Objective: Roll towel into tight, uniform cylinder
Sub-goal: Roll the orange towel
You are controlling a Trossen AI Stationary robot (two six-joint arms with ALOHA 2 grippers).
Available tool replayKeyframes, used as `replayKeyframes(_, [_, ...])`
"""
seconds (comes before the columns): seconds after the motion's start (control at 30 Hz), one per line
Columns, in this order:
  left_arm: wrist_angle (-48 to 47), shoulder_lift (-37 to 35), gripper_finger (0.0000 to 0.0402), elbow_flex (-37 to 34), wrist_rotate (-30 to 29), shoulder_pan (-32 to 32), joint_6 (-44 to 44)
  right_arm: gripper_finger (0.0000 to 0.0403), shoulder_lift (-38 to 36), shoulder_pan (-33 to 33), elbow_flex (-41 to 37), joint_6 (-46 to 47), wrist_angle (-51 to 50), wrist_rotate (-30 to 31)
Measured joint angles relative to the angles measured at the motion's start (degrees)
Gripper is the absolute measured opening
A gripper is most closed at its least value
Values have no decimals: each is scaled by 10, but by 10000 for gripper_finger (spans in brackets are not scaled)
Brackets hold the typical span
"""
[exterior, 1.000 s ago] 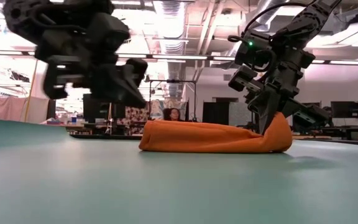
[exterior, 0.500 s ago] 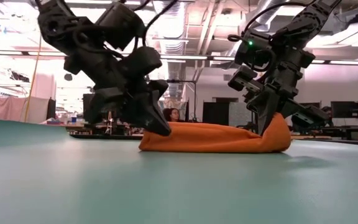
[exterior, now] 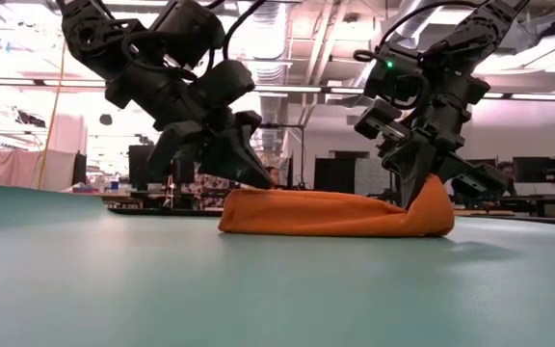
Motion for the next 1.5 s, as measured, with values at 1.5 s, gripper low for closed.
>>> replayKeyframes(1.5, [-34, 87, 0, -6, 67, 94, -73, 80, 0, 28, 0, -176, 10, 123])
